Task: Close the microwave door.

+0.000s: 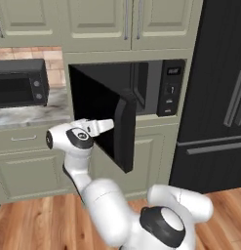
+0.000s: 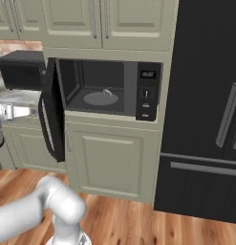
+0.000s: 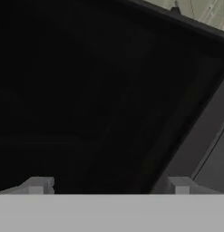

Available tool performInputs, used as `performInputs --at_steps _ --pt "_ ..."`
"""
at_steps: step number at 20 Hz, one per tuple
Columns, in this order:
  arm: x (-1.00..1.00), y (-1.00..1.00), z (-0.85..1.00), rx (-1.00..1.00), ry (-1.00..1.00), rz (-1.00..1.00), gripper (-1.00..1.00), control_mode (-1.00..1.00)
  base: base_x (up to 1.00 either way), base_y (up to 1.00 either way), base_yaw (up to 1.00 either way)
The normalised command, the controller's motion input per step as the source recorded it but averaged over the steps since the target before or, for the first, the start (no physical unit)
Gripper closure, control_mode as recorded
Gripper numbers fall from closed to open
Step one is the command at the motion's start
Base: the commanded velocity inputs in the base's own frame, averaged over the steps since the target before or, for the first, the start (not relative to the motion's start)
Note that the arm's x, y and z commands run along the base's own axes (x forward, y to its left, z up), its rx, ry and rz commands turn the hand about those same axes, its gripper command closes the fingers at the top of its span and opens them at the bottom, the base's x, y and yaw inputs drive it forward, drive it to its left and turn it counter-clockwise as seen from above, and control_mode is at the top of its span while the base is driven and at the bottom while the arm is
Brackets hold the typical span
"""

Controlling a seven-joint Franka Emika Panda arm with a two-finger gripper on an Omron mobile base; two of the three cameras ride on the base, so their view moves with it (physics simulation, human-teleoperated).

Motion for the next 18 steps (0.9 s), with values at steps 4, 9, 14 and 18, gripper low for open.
performInputs --at_steps 4,9,14,18 --pt "0.90 -1.00 0.00 0.00 -0.02 0.00 -1.00 -1.00 0.00 0.00 0.00" --pt "1.00 -1.00 0.00 0.01 0.00 0.01 -1.00 -1.00 0.00 0.00 0.00" --pt "1.00 -0.84 0.03 0.05 -0.01 0.11 -1.00 -1.00 0.00 0.00 0.00" --pt "1.00 -0.57 0.00 0.07 0.00 0.21 -1.00 -1.00 0.00 0.00 0.00"
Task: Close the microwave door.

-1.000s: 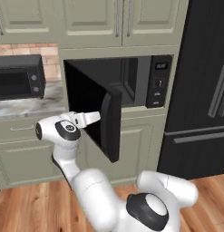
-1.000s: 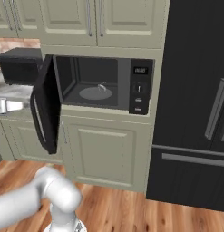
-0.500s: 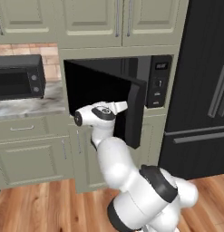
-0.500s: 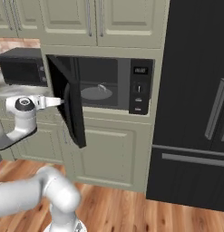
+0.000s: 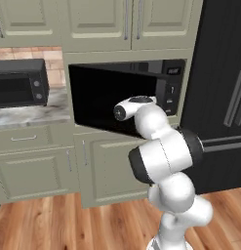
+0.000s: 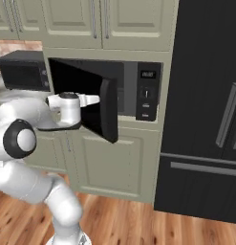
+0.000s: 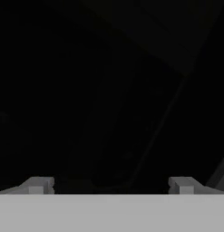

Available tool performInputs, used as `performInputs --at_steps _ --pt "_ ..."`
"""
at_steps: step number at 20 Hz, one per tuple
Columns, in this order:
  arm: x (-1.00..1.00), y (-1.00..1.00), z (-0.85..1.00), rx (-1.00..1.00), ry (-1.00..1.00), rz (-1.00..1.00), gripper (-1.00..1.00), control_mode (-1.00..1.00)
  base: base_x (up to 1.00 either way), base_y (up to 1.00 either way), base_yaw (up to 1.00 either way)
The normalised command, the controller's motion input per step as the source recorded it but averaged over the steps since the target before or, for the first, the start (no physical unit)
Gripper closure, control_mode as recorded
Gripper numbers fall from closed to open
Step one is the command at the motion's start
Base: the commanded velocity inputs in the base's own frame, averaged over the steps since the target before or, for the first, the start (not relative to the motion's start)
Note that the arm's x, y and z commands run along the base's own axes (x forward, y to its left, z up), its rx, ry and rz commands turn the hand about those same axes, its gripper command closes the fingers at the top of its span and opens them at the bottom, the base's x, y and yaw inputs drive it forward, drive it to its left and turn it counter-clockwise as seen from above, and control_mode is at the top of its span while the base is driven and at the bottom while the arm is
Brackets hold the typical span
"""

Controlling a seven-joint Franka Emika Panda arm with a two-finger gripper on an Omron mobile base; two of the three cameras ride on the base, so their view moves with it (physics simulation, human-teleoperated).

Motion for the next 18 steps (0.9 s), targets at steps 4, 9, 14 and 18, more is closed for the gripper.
performInputs --at_steps 4,9,14,18 --pt "1.00 -0.33 0.00 0.08 0.00 0.25 -1.00 -1.00 0.00 0.00 0.00" --pt "0.76 -0.04 0.06 0.04 0.00 0.21 -1.00 -1.00 0.00 0.00 0.00" --pt "0.77 -0.01 0.10 0.01 0.00 0.17 -1.00 -1.00 0.00 0.00 0.00" --pt "0.85 0.00 0.27 0.00 0.00 0.12 -1.00 -1.00 0.00 0.00 0.00"
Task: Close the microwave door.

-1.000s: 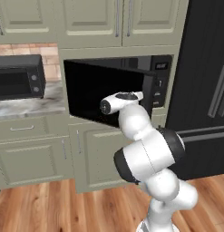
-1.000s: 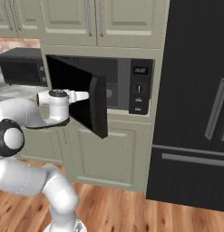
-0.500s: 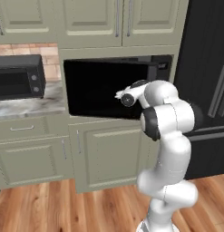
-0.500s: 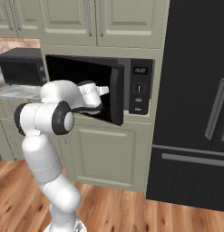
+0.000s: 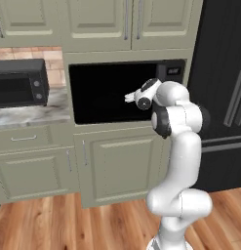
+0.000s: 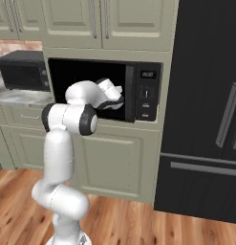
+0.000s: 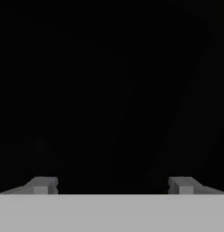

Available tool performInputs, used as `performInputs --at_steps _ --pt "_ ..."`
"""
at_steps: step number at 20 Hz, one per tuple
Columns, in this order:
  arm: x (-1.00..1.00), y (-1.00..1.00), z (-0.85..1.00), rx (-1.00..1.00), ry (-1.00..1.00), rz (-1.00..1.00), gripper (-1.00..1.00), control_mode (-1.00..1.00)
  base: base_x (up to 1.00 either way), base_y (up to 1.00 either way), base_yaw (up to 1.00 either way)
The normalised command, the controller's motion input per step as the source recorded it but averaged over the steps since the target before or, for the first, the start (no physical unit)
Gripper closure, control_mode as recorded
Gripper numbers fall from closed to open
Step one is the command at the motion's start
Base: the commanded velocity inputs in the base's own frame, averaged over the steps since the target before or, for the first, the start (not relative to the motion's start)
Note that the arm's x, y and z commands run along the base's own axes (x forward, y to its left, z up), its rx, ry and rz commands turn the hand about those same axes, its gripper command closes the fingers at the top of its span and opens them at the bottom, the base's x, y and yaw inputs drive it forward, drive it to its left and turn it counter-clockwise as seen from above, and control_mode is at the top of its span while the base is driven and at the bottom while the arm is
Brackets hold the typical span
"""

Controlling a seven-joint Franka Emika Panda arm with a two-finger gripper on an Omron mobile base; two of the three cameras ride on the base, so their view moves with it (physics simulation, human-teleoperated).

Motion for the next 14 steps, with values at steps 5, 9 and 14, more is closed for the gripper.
performInputs --at_steps 5,9,14 --pt "0.46 0.00 0.46 0.00 0.01 0.07 -1.00 -1.00 0.00 0.00 0.00" --pt "0.43 0.00 0.30 0.00 0.06 0.04 -1.00 -1.00 0.00 0.00 0.00" --pt "-0.13 0.00 0.35 0.00 0.05 0.00 -1.00 -1.00 0.00 0.00 0.00"
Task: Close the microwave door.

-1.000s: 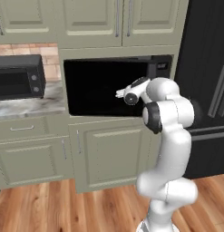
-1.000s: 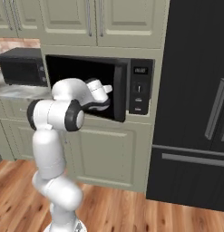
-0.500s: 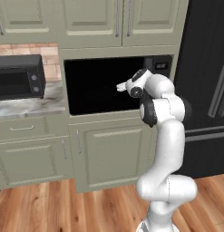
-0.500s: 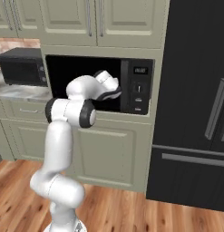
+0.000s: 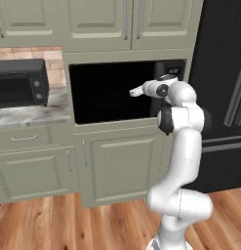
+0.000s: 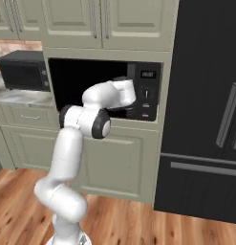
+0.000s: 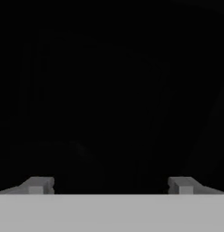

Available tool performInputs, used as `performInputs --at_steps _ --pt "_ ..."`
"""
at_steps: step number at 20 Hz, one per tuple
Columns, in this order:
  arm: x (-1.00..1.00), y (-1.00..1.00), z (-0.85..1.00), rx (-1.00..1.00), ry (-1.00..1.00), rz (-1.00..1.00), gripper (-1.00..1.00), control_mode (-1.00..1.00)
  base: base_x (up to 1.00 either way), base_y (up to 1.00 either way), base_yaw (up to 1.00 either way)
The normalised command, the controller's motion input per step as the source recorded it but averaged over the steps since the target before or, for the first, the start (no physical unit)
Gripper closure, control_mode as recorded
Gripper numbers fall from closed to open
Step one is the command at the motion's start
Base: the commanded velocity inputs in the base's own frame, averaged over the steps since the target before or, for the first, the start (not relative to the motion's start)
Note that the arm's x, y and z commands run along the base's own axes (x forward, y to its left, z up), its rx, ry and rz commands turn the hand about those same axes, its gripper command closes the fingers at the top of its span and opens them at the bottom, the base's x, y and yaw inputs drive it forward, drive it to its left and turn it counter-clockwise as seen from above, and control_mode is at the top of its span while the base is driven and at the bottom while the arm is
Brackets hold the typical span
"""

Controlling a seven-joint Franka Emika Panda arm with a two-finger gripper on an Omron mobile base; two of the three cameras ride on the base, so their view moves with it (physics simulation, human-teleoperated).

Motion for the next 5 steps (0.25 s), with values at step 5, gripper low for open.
performInputs --at_steps 5 --pt "-0.96 -0.01 0.53 0.03 0.00 0.00 -1.00 -1.00 0.00 0.00 0.00"
